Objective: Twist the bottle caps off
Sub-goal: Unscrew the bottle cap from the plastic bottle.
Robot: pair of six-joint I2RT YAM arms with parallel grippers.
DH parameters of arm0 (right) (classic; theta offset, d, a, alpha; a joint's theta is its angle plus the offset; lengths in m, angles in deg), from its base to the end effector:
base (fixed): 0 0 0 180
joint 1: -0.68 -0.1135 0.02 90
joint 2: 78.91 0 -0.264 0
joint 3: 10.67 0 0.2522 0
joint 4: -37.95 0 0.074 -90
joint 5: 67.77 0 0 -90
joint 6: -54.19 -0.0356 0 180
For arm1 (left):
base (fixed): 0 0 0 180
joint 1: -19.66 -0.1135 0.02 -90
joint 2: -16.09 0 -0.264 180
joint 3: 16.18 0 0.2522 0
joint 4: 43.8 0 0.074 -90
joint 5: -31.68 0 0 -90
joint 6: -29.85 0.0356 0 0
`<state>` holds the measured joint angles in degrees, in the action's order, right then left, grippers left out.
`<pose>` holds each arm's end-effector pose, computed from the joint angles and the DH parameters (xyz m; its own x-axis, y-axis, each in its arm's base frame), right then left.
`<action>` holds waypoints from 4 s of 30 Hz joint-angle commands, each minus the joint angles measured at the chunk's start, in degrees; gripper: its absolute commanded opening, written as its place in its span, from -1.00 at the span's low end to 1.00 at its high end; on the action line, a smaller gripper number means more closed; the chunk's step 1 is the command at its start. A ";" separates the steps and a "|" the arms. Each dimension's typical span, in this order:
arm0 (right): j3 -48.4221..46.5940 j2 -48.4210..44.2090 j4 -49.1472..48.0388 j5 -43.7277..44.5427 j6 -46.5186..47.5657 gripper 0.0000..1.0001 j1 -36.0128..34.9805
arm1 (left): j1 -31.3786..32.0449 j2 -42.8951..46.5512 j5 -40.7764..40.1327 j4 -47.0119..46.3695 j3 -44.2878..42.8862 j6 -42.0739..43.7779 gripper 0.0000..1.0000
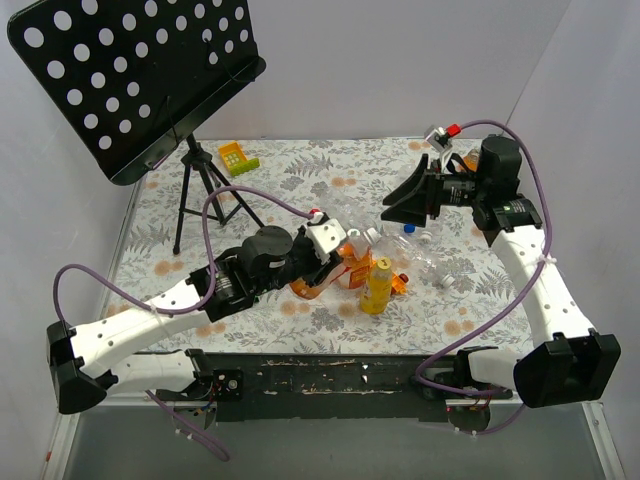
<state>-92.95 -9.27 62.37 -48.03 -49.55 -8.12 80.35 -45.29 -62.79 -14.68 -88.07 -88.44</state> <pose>0.2503 0.0727 0.3986 -0.4245 0.0155 -0.9053 -0.8868 0.1947 0.4192 0.1225 -0.2125 0.3563 -0.5324 -0.0168 -0.8463 0.6596 0.6183 -0.4273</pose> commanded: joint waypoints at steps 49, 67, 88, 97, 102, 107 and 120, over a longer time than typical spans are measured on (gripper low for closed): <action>-8.04 1.46 24.39 -8.23 47.45 -0.97 -9.57 | -15.32 6.28 35.46 0.99 0.12 -11.60 -1.00; -10.94 1.28 35.14 -2.34 70.43 -0.97 -11.68 | -26.50 0.04 56.33 4.42 -2.43 -13.37 -1.00; -10.07 0.49 32.50 -4.36 67.00 -0.97 -10.28 | -26.58 1.71 53.69 6.62 -0.85 -11.17 -1.00; -9.71 0.05 31.80 -5.59 65.86 -0.97 -9.13 | -26.58 2.23 53.25 7.50 -0.85 -10.73 -1.00; -9.62 -0.39 30.92 -6.38 64.80 -0.97 -8.17 | -26.58 2.50 52.90 8.29 -0.93 -10.47 -1.00; -9.19 -0.92 29.95 -7.52 63.40 -0.97 -6.94 | -26.58 2.85 52.55 8.81 -0.67 -10.12 -1.00; -7.25 -2.32 25.03 -10.51 58.30 -0.97 -4.30 | -26.58 3.46 52.02 9.43 -0.41 -9.94 -1.00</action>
<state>-100.49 -10.08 90.26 -56.10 10.86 -13.01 54.21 -43.85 -10.55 -5.59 -88.66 -99.09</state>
